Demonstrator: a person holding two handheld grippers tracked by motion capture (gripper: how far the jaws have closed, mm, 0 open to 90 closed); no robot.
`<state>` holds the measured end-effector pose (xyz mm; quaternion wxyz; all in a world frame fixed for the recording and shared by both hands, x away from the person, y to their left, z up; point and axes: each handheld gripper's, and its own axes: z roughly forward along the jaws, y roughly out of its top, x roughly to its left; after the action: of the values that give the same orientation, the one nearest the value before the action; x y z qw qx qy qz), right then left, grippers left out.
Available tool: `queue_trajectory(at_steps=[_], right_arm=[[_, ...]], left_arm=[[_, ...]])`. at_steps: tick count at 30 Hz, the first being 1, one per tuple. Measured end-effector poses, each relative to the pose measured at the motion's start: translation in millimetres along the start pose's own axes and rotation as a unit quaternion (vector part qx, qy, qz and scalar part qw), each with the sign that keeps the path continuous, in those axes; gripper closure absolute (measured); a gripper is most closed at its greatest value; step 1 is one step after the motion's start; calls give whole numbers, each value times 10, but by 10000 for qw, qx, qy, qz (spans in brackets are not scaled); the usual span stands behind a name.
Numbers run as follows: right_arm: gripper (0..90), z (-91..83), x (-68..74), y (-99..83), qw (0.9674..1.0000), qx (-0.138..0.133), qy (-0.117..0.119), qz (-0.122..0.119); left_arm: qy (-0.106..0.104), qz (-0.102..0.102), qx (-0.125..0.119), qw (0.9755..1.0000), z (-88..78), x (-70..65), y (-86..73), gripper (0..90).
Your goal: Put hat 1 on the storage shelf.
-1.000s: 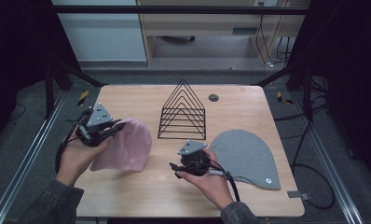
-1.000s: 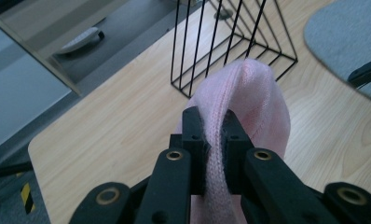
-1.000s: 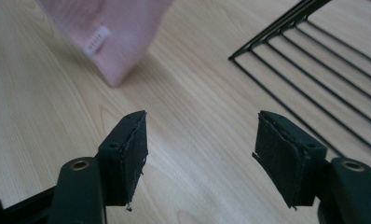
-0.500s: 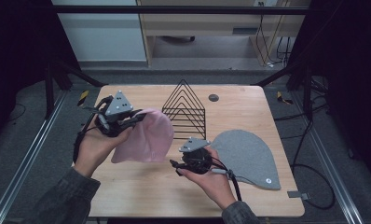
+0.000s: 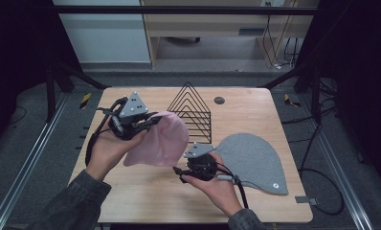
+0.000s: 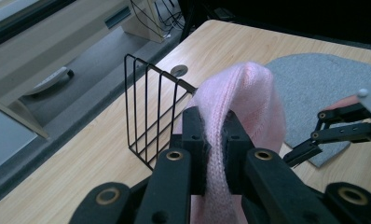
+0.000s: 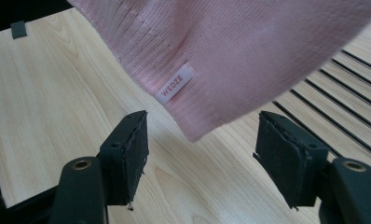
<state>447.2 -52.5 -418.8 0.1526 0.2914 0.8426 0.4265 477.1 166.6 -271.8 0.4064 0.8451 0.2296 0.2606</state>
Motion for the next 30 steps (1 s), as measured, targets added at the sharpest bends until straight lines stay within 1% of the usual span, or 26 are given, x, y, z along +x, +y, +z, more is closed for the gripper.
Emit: queue_trajectory(at_steps=[2,3,5,7,8,9,10,11,12,13,14,15,16,17,18,20,22,25,26,30], right_arm=[[343,13,-1,1,10000,3,9,24],[336,43,-13,3,10000,20,7,38],[332,75,-27,-7,9999,62,-62,85],[337,91,-39,-17,9999,86,-71,122],[350,123,-58,-28,9998,88,-73,171],[357,140,-68,-31,9997,86,-95,193],[370,159,-83,-32,9997,72,-66,240],[396,176,-100,-31,9996,50,-27,280],[439,189,-108,-27,9995,29,8,303],[490,202,-111,-21,9996,-4,62,290],[547,207,-108,-11,9995,-10,128,278],[625,211,-107,-4,9997,-40,123,221],[690,202,-102,3,9997,-63,106,210],[735,191,-106,6,9997,-93,146,197],[772,173,-112,9,9997,-87,165,180],[815,116,-136,22,9997,-102,182,136],[827,38,-172,47,9997,-117,199,122],[834,-89,-241,109,9997,-136,176,35],[834,-89,-241,109,9997,-136,176,35],[835,-237,-336,212,9999,-14,122,-122]], left_arm=[[-13,14,17,10000,-8,-2,4,829],[-29,-5,-22,10000,-17,-9,8,830],[-24,-6,-34,10000,-30,-5,10,830],[-35,-23,-45,10000,-36,0,10,830],[-69,-94,-90,9999,-44,6,9,830],[-80,-100,-98,9999,-47,7,10,830],[-96,-111,-106,9998,-50,7,11,830],[-96,-111,-106,9998,-50,7,11,830],[-137,-169,-154,9996,-48,3,16,829],[-137,-169,-154,9996,-48,3,16,829],[-171,-190,-170,9995,-50,7,20,830],[-174,-197,-189,9995,-47,10,25,830],[-168,-207,-191,9995,-45,17,25,829],[-167,-218,-184,9995,-45,27,25,828],[-174,-200,-152,9995,-46,46,26,827],[-241,-270,-161,9992,-41,82,35,825],[-275,-342,-212,9988,-37,120,56,823],[-351,-440,-290,9980,-28,186,96,821],[-351,-440,-290,9980,-28,186,96,821],[-443,-568,-360,9968,2,257,144,819]])
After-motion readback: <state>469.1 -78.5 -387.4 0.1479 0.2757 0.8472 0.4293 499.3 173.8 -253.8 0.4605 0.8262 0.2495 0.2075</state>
